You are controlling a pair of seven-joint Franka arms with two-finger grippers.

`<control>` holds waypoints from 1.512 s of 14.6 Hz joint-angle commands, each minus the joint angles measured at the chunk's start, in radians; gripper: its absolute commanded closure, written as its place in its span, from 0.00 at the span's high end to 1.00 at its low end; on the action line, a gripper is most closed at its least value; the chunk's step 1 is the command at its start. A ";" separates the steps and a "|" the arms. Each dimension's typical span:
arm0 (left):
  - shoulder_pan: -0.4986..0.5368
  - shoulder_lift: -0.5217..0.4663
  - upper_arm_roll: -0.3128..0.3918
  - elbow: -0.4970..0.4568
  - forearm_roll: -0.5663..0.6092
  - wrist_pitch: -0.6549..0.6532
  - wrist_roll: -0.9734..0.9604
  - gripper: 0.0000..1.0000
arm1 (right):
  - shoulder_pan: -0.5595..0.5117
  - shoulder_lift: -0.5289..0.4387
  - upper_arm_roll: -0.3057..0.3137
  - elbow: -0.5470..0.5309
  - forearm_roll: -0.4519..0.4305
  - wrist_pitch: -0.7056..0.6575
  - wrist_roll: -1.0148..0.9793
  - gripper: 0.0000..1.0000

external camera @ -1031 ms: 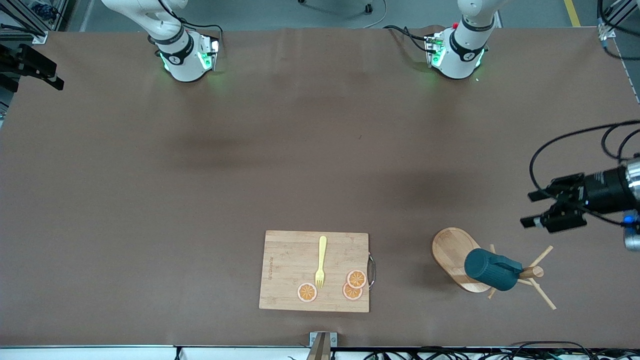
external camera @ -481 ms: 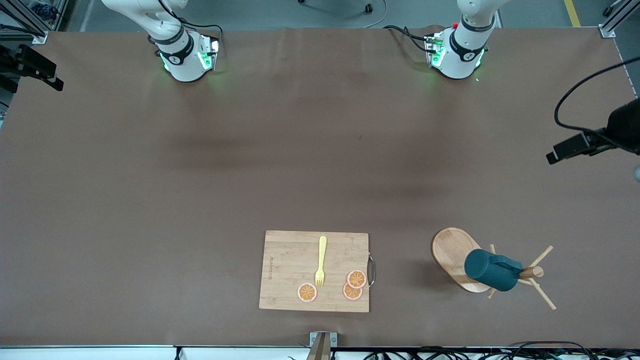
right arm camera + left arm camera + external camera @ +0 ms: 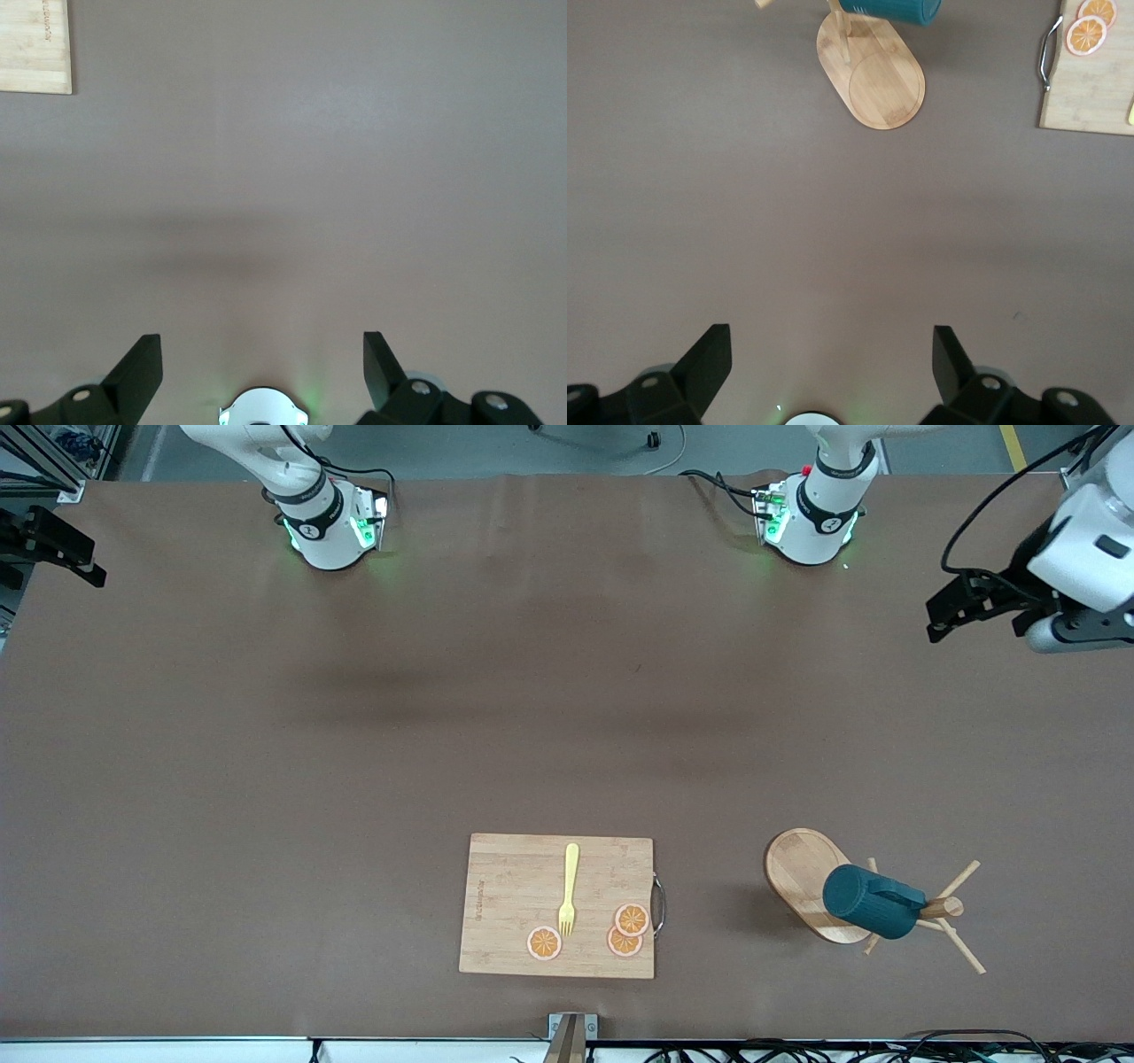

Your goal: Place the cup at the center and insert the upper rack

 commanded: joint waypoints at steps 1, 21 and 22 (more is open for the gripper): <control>-0.052 -0.116 0.080 -0.176 -0.027 0.094 0.028 1.00 | 0.006 -0.025 -0.002 -0.029 -0.012 0.012 -0.002 1.00; -0.021 -0.104 0.086 -0.150 -0.038 0.098 0.100 1.00 | 0.004 -0.027 -0.006 -0.031 0.000 0.012 0.000 1.00; -0.021 -0.104 0.086 -0.150 -0.038 0.098 0.100 1.00 | 0.004 -0.027 -0.006 -0.032 0.000 0.012 0.000 1.00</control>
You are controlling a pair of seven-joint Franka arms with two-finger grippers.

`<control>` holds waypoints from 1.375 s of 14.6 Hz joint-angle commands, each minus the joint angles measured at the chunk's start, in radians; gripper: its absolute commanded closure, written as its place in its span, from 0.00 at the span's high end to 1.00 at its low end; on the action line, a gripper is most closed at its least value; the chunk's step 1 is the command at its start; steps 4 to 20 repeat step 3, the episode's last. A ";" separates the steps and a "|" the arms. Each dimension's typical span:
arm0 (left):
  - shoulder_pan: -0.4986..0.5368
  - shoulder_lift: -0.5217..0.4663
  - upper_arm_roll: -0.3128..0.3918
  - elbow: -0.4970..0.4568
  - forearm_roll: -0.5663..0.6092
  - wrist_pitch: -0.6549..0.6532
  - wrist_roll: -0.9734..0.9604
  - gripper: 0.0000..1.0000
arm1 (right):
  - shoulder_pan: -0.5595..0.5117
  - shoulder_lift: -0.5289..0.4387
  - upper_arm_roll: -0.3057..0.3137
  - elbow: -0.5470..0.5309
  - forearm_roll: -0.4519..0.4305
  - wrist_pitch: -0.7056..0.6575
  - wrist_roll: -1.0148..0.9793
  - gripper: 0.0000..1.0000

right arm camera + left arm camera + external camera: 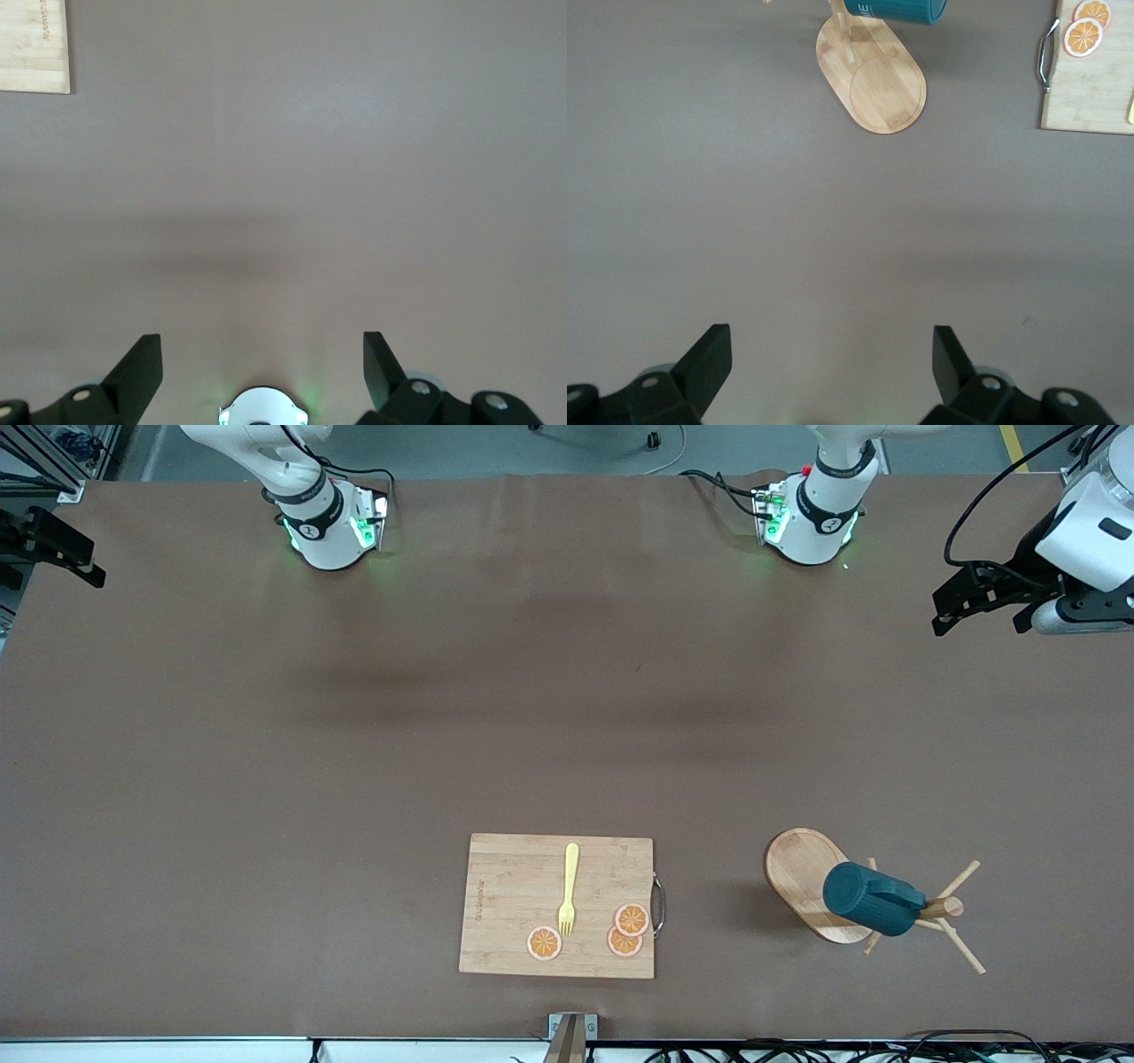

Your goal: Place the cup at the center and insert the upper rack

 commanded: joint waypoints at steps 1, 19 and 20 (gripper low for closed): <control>0.007 -0.011 -0.001 -0.001 -0.006 -0.008 0.024 1.00 | 0.004 -0.027 -0.004 -0.030 0.000 0.012 0.000 1.00; 0.006 -0.011 -0.001 -0.001 -0.006 -0.009 0.024 1.00 | 0.004 -0.027 -0.004 -0.030 0.000 0.012 0.000 1.00; 0.006 -0.011 -0.001 -0.001 -0.006 -0.009 0.024 1.00 | 0.004 -0.027 -0.004 -0.030 0.000 0.012 0.000 1.00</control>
